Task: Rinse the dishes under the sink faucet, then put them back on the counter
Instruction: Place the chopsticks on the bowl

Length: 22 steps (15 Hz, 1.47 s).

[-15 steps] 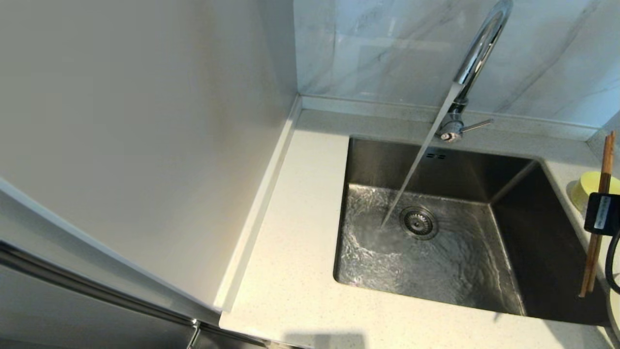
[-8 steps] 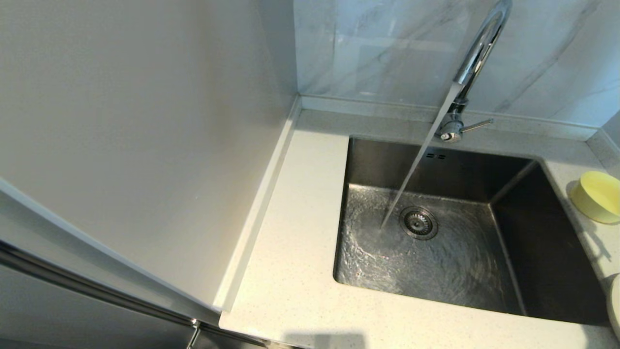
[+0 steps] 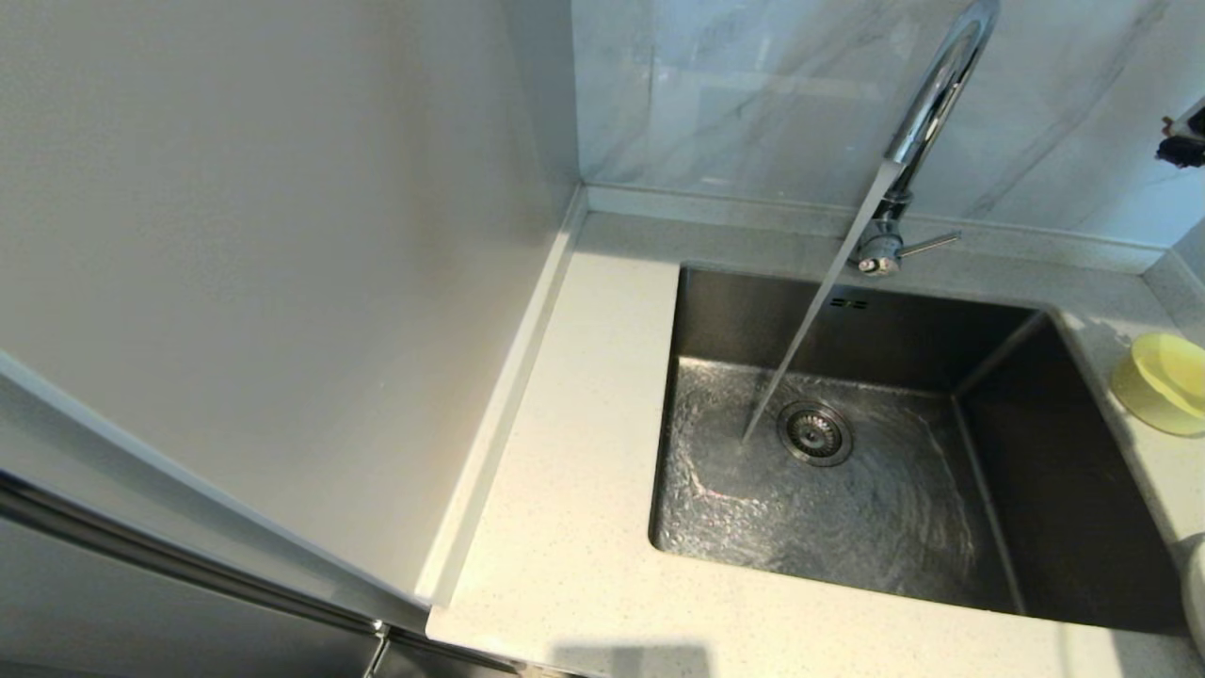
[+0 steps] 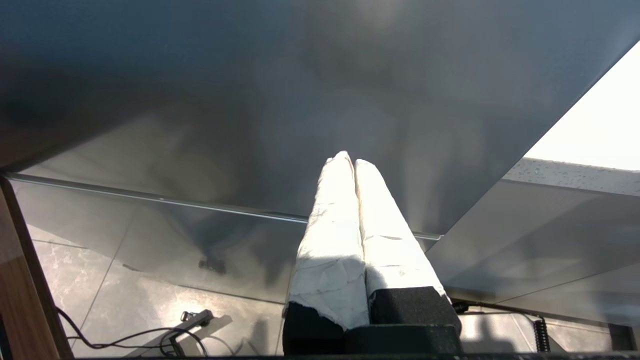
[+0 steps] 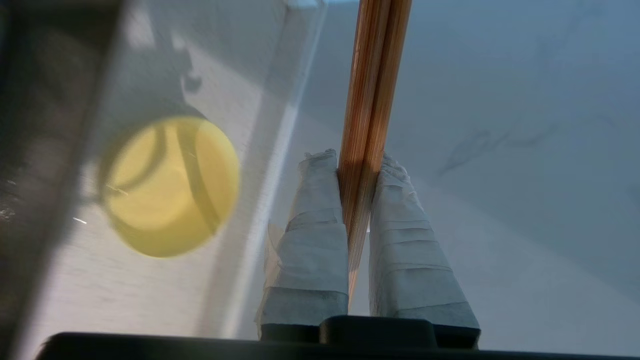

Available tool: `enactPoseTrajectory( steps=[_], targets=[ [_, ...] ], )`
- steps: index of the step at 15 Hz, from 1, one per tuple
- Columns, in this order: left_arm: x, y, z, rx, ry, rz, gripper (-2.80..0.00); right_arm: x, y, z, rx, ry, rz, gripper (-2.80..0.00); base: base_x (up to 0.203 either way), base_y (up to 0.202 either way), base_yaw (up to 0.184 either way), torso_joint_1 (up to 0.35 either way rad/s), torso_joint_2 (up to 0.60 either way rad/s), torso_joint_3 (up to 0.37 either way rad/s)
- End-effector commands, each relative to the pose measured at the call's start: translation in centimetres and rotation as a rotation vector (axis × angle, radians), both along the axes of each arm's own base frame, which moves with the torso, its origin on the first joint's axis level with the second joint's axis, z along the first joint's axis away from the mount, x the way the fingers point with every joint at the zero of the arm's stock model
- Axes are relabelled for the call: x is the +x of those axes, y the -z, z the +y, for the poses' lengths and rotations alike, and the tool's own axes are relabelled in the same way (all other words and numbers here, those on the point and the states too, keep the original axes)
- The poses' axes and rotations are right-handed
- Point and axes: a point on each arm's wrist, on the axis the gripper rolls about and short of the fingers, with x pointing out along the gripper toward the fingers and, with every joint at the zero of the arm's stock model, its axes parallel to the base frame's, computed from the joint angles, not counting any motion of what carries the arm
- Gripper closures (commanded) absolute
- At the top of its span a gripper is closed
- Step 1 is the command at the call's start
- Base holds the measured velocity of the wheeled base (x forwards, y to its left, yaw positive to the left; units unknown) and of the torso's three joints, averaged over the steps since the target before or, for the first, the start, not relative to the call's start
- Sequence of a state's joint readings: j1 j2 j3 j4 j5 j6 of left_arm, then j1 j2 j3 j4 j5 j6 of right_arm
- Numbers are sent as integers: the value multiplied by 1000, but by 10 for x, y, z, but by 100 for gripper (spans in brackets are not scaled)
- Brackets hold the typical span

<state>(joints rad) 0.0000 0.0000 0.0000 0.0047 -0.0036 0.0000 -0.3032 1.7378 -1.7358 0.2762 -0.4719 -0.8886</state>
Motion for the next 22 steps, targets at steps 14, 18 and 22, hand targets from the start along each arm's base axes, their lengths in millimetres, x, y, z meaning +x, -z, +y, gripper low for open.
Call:
enactPoseTrajectory(
  steps=[14,18,22],
  targets=[
    [0,0,0,0,1,0,0,25,83,-30,324,163,157,0,0,0,0,0,0,0],
    [0,0,0,0,-1,0,0,32,89,-34,356,183,155,0,0,0,0,0,0,0],
    [0,0,0,0,0,0,0,40,99,-42,362,203,174,0,0,0,0,0,0,0]
  ],
)
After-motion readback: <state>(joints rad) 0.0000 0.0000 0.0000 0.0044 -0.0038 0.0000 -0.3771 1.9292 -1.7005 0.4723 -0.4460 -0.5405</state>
